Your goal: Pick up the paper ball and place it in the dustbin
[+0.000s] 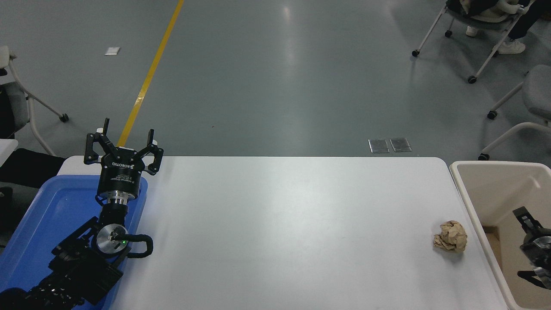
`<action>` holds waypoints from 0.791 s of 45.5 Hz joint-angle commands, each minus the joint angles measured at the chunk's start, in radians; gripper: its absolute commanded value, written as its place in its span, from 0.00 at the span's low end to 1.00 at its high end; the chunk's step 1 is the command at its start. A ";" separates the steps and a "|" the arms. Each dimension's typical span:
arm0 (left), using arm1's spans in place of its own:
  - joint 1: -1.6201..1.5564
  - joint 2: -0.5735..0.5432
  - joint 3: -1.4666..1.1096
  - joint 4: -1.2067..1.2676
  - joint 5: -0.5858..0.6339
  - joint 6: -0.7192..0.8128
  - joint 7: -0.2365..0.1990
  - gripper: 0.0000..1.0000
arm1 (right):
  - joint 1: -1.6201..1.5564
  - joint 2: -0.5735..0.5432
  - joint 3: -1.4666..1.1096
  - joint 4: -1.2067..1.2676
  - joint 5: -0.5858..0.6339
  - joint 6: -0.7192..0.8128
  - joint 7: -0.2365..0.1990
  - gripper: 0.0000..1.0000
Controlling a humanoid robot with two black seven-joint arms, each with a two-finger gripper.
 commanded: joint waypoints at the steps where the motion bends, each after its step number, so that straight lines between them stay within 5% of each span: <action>1: 0.000 0.000 0.000 0.000 0.000 0.000 0.002 0.99 | -0.004 0.002 0.003 -0.003 0.001 -0.014 0.000 1.00; 36: -0.002 0.000 0.000 0.000 0.002 0.000 0.001 0.99 | 0.021 0.019 -0.002 -0.001 -0.002 -0.017 0.002 1.00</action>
